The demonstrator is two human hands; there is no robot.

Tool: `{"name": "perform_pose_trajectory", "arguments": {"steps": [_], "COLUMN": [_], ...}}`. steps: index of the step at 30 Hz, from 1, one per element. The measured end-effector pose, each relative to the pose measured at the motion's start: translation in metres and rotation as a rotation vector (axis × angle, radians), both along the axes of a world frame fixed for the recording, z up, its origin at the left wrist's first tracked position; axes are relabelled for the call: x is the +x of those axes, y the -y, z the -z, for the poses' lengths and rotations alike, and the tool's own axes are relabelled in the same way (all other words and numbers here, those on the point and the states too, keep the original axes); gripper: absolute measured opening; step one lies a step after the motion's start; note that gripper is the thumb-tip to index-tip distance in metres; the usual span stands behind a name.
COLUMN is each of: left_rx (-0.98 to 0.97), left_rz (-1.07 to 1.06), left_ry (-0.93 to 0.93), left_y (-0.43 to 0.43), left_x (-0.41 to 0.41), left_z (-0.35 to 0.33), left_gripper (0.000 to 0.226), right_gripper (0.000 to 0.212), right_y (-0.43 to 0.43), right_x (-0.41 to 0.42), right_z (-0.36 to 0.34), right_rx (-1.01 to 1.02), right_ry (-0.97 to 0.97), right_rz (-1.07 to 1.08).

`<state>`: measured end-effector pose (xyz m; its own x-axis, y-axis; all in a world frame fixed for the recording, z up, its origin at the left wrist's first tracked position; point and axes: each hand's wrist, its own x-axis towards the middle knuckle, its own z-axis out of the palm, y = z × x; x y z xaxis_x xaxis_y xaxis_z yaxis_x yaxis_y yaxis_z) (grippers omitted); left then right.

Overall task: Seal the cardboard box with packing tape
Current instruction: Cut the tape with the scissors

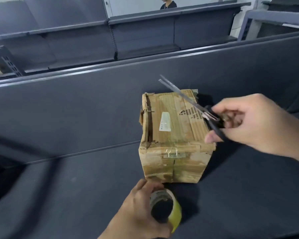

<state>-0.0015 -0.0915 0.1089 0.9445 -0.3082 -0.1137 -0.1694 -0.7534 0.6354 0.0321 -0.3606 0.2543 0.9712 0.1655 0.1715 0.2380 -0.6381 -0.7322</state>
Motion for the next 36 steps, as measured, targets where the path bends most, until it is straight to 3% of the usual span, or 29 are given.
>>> {"name": "perform_pose_trajectory", "arguments": {"steps": [4, 8, 10, 12, 14, 16, 19, 22, 26, 28, 31, 32, 36], "left_rx": [0.232, 0.238, 0.292, 0.157, -0.078, -0.175, -0.196, -0.226, -0.237, -0.226, -0.204, -0.202, -0.213], "left_rz": [0.050, 0.075, 0.114, 0.085, 0.001, -0.073, -0.059, 0.091, 0.220, 0.224, 0.210, 0.221, 0.240], "left_ry": [0.127, 0.140, 0.125, 0.352, 0.771, 0.974, 0.874, 0.803, 0.872, 0.869, 0.864, 0.867, 0.878], "left_y": [0.004, -0.003, -0.006, -0.014, -0.019, -0.016, -0.006, 0.006, 0.012, 0.010, 0.009, 0.009, 0.011], "left_x": [-0.002, 0.003, 0.008, 0.012, 0.016, 0.027, 0.050, 0.066, 0.080, 0.084, 0.085, 0.085, 0.084], "left_z": [0.026, 0.032, 0.024, 0.010, -0.009, -0.023, -0.029, -0.027, -0.035, -0.037, -0.033, -0.031, -0.027], "left_gripper": [0.077, 0.088, 0.096, 0.075, 0.047, 0.043, 0.064, 0.049, 0.035, 0.042, 0.048, 0.047, 0.042], "right_gripper": [0.050, 0.066, 0.060, 0.053, 0.049, 0.048, 0.048, 0.046, 0.048, 0.050, 0.058, 0.061, 0.045], "right_y": [-0.038, -0.057, -0.061, -0.063, -0.060, -0.057, -0.052, -0.050, -0.042, -0.033, -0.014, -0.006, 0.028], "right_x": [0.003, 0.003, 0.002, 0.001, 0.000, 0.000, -0.001, -0.003, 0.002, 0.005, 0.004, 0.004, 0.003], "right_z": [0.018, 0.039, 0.053, 0.065, 0.074, 0.080, 0.088, 0.089, 0.083, 0.073, 0.050, 0.050, 0.088], "right_rx": [-0.114, -0.217, -0.311, -0.340, -0.302, -0.258, -0.256, -0.249, -0.191, 0.002, 0.511, 0.563, 0.370], "right_ry": [0.227, 0.373, 0.460, 0.485, 0.494, 0.506, 0.527, 0.548, 0.504, 0.387, 0.140, 0.136, 0.084], "right_rz": [0.061, 0.056, 0.096, 0.101, 0.073, 0.062, 0.054, 0.034, 0.048, 0.012, -0.009, 0.041, 0.399]}}
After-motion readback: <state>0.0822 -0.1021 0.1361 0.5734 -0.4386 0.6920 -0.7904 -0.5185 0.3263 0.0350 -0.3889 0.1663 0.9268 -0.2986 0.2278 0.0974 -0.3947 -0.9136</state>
